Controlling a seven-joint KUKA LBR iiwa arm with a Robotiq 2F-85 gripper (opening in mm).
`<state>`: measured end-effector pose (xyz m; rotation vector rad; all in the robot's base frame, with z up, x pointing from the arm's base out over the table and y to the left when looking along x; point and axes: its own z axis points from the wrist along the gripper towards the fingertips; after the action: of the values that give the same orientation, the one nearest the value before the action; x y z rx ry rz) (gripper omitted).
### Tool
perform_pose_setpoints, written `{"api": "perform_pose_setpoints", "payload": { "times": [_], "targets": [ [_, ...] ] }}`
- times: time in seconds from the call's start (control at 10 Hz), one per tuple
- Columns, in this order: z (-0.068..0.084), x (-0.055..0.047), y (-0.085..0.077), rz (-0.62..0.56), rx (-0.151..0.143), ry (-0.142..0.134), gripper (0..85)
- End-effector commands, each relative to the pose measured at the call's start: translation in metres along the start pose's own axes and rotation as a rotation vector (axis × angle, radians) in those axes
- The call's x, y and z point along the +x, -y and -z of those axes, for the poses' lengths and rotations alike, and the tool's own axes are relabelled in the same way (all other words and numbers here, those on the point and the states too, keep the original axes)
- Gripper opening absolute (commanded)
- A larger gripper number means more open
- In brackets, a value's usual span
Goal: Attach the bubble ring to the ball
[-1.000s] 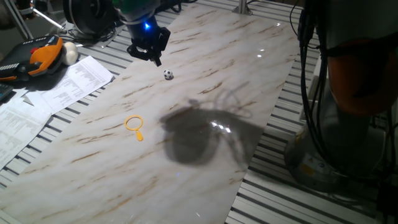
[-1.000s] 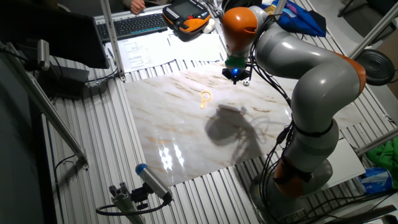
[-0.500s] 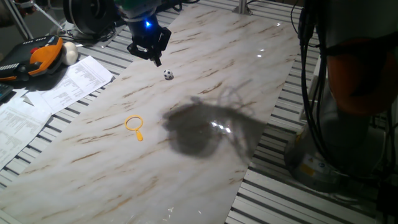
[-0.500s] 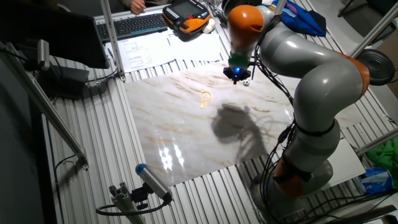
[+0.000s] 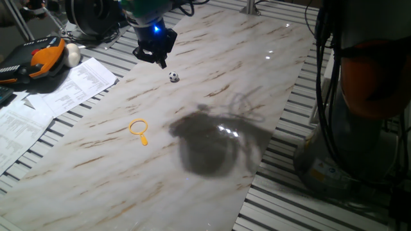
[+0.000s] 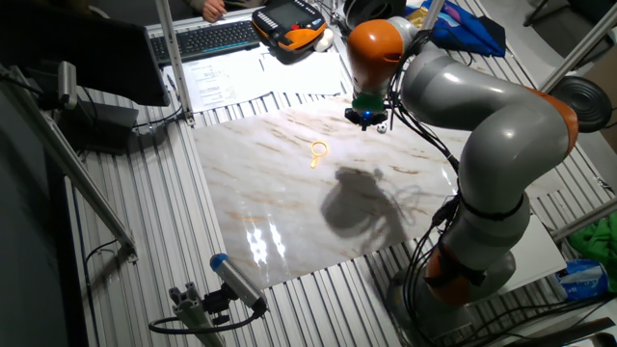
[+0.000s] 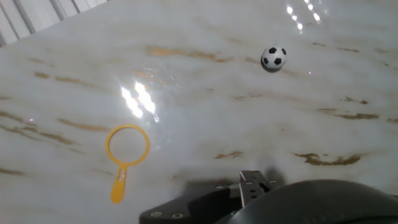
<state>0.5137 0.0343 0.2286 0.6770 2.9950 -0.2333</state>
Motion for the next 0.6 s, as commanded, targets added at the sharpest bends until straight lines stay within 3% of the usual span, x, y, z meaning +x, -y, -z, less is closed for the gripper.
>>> {"api": "perform_pose_setpoints", "payload": {
  "times": [0.0, 0.3, 0.5],
  "targets": [
    [0.0, 0.0, 0.0, -0.006, -0.018, -0.014, 0.0],
    [0.0, 0.0, 0.0, -0.059, -0.055, -0.046, 0.0],
    [0.0, 0.0, 0.0, -0.1, -0.079, -0.1, 0.0]
  ]
}}
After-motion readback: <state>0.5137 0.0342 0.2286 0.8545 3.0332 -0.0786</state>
